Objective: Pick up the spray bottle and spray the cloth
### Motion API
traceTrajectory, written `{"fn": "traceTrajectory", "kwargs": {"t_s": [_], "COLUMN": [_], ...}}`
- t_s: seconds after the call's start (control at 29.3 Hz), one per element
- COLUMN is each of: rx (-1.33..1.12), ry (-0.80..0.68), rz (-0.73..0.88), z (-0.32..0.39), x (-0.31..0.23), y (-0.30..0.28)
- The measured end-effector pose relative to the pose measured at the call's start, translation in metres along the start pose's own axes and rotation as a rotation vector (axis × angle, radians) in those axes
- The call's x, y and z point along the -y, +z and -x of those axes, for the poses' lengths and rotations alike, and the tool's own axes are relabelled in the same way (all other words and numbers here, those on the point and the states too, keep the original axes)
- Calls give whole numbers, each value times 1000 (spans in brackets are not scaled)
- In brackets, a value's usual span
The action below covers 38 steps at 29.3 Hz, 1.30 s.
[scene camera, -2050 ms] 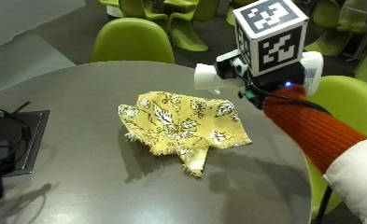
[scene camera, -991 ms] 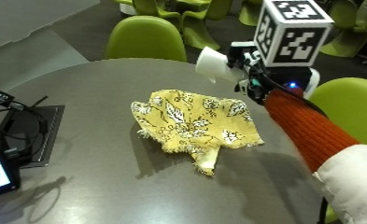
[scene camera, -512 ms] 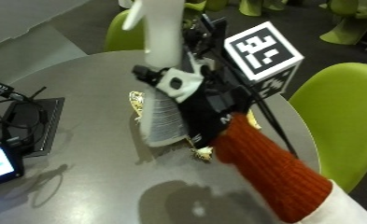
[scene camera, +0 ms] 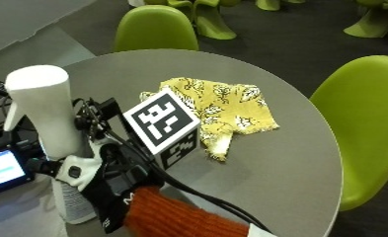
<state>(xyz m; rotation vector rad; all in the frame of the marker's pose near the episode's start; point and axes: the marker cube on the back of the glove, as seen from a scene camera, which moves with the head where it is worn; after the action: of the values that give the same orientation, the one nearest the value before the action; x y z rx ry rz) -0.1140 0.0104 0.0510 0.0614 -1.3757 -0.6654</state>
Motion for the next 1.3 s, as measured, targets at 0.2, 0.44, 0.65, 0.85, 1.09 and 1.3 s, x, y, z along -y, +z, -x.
{"fn": "traceTrajectory", "kwargs": {"t_s": [0.2, 0.44, 0.65, 0.85, 1.09, 1.3], "rx": [26, 21, 13, 37, -19, -147], "ry": [12, -1, 16, 112, 137, 189], "rz": [-32, -20, 22, 143, 130, -223], "z": [-12, -12, -19, -21, 28, -1], "x": [4, 11, 11, -30, -142, -235], "y": [7, 26, 32, 8, -72, -153]}}
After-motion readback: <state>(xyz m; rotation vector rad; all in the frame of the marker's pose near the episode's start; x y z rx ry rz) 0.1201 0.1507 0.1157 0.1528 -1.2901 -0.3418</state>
